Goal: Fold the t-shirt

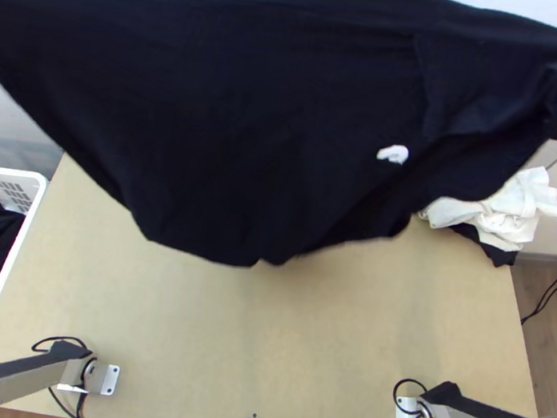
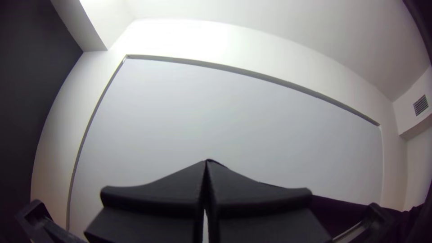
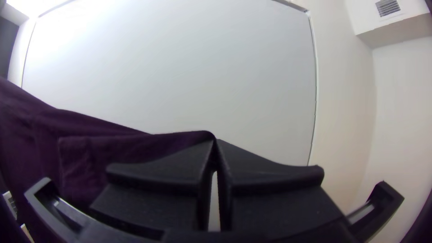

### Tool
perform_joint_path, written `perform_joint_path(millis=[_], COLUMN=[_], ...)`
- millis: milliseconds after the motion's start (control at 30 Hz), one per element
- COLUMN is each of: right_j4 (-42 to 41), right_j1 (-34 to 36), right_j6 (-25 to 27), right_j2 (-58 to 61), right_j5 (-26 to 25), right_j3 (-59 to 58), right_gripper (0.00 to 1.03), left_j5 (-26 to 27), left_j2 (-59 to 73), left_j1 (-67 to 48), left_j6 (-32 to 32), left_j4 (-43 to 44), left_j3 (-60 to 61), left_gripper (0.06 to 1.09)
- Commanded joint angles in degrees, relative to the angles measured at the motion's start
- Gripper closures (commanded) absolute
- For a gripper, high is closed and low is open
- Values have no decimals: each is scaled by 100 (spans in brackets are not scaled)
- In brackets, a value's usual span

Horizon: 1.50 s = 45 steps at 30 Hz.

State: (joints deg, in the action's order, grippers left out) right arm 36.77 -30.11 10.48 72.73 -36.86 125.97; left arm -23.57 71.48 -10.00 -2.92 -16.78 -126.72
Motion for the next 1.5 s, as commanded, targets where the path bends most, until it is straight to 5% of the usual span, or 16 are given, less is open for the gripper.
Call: perform_joint_path(millis=[0, 333, 733, 1067, 1467], right_j4=[-812, -707, -30, -2051, -3519], right_j1=[-30, -57, -65, -232, 1578], right_j6=[464, 1114, 174, -99, -1118], right_j2=[-743, -1727, -2483, -2237, 66], right_j5=[-137, -128, -128, -58, 1471], right_j3=[-521, -1259, -3000, -5628, -6322], right_gripper=[100, 100, 100, 100, 100], left_j5=[-25, 345, 1267, 1267, 1250], left_j2=[-644, -1602, -2719, -2226, 507], left_j1=[-178, -406, -398, -433, 183], left_j6=[186, 90, -974, -1018, -1308], left_j4=[16, -1583, -3253, -1082, 1229], left_j3=[209, 288, 2845, 5552, 5904], left_gripper=[105, 105, 105, 105, 105])
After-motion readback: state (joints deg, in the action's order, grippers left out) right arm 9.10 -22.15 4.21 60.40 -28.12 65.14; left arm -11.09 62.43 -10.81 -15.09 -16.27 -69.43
